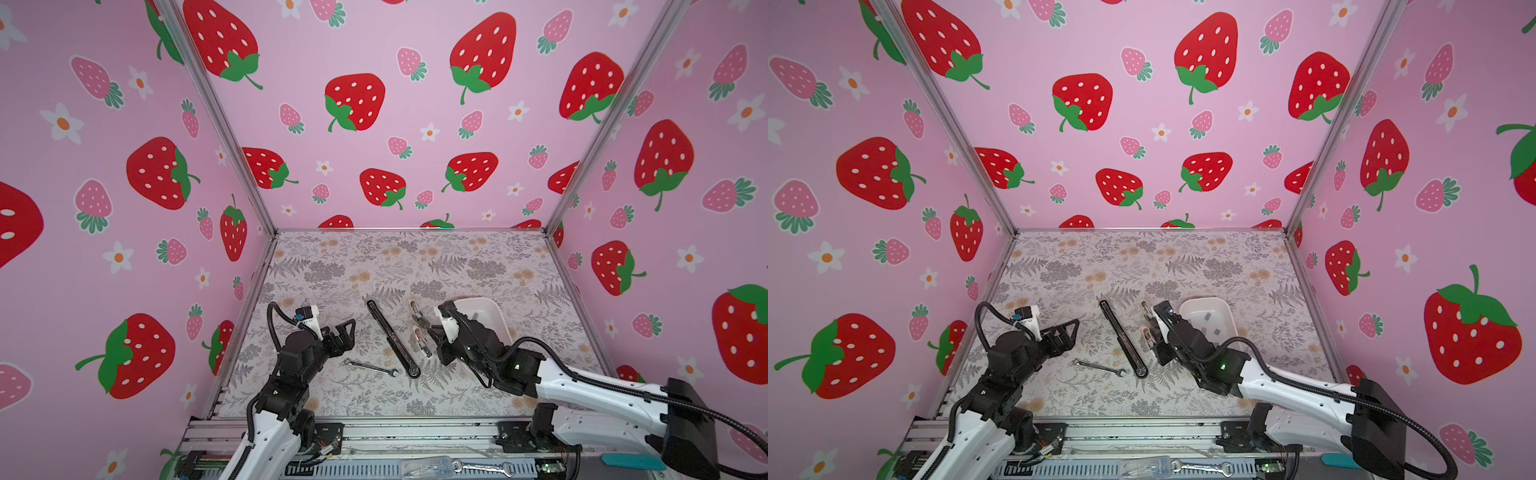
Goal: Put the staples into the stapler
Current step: 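Carry the staple strip with the right gripper to the opened black stapler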
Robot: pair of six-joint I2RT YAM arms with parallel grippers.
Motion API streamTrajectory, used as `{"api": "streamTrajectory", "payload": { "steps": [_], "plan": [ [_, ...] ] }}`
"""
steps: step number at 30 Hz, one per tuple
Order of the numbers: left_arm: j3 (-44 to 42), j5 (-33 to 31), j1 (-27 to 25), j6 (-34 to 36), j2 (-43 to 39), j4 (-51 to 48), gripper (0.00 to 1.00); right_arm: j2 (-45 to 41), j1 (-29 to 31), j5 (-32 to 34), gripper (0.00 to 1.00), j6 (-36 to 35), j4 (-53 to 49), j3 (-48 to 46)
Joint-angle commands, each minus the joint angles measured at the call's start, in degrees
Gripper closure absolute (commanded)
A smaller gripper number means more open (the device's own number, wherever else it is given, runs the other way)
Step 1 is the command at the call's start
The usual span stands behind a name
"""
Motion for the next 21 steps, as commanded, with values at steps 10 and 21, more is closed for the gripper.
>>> {"api": "streamTrajectory", "payload": {
  "steps": [10,21],
  "plan": [
    [-2.09,4.13,0.12,0.62,-5.96,-5.85,0.01,14.14,5.82,0.5,0.94,-7.13,9.87,4.58],
    [-1.88,4.18,0.07,0.9,-4.74,-5.27,0.01,17.33,5.73,-4.55,0.94,-12.2,20.65,0.15]
  ]
}}
